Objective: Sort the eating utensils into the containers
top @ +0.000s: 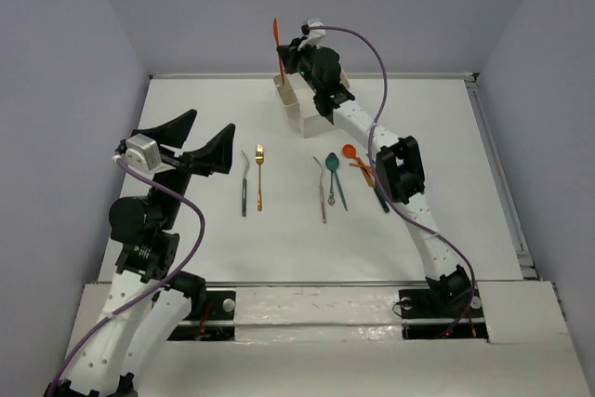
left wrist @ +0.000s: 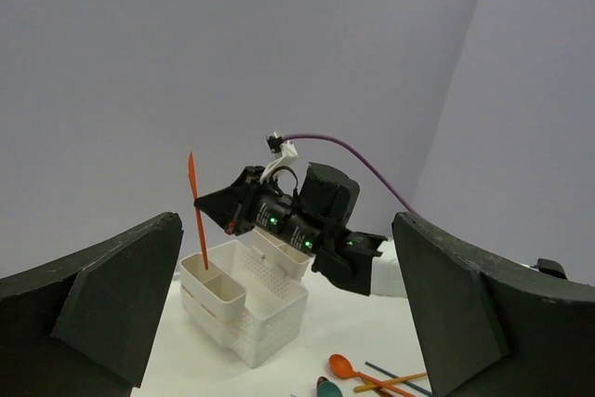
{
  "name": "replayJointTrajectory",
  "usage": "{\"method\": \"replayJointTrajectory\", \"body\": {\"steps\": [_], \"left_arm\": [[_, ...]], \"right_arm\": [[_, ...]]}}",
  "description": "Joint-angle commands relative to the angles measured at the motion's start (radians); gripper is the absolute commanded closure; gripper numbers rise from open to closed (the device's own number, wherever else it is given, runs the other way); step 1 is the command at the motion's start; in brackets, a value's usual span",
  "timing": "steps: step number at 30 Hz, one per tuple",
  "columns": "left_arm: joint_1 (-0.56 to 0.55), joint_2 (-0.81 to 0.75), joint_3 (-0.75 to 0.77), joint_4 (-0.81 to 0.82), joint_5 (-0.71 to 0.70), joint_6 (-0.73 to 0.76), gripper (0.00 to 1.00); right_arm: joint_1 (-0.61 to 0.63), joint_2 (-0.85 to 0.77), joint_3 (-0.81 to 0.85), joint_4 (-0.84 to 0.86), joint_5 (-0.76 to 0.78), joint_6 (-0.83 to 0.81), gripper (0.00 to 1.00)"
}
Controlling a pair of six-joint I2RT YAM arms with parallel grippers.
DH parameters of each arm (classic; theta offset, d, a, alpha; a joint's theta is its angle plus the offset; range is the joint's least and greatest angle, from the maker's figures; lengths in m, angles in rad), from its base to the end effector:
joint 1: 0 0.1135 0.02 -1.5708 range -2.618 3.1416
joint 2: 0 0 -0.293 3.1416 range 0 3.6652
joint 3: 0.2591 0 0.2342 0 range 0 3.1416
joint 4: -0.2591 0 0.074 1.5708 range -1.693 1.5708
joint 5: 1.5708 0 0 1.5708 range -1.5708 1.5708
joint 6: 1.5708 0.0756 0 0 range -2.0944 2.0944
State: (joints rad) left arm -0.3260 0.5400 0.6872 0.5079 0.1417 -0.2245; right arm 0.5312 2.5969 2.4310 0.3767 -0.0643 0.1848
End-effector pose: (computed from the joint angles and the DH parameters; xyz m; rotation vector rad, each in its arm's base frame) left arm 0.0931 -0.0427 0.4474 0.1805 0.9199 -0.5751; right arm 0.5579 0.3334 0.3184 -0.2937 1.3585 0.6436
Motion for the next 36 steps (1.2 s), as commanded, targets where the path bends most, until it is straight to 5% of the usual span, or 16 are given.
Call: {"method": "replayJointTrajectory", "body": {"steps": [1,9,18,28,33,36], "left_arm": [[-0.004,0.009,0.043,0.054,0.006,0.011,0.01],[-0.004,0.015,0.038,0.054,0.022,0.014,0.01],[-0.004,0.000,0.035,0.054,0.019,0.013,0.01],[0.016,-0.014,0.032,0.054,0.025,0.011,0.01],[0.025,-0.032,0.028,0.054,0.024,0.008,0.01],[0.025,-0.043,0.029,0.054,0.018,0.008,0.01]], "right_arm": [[-0.005,0.031,0.046,0.087,-0.019,-0.062,1.00],[-0.005,0.017,-0.032,0.125,-0.048,-0.065,1.00],[-0.005,-0.098,-0.232,0.192,-0.057,-0.074,0.63],[-0.005,-0.366,-0.499,0.252,-0.075,-0.042,0.61],[-0.005,-0.544,-0.633,0.098,-0.060,-0.030,0.60],[-0.005,-0.664,-0.716,-0.134,-0.031,-0.005,0.60]]}}
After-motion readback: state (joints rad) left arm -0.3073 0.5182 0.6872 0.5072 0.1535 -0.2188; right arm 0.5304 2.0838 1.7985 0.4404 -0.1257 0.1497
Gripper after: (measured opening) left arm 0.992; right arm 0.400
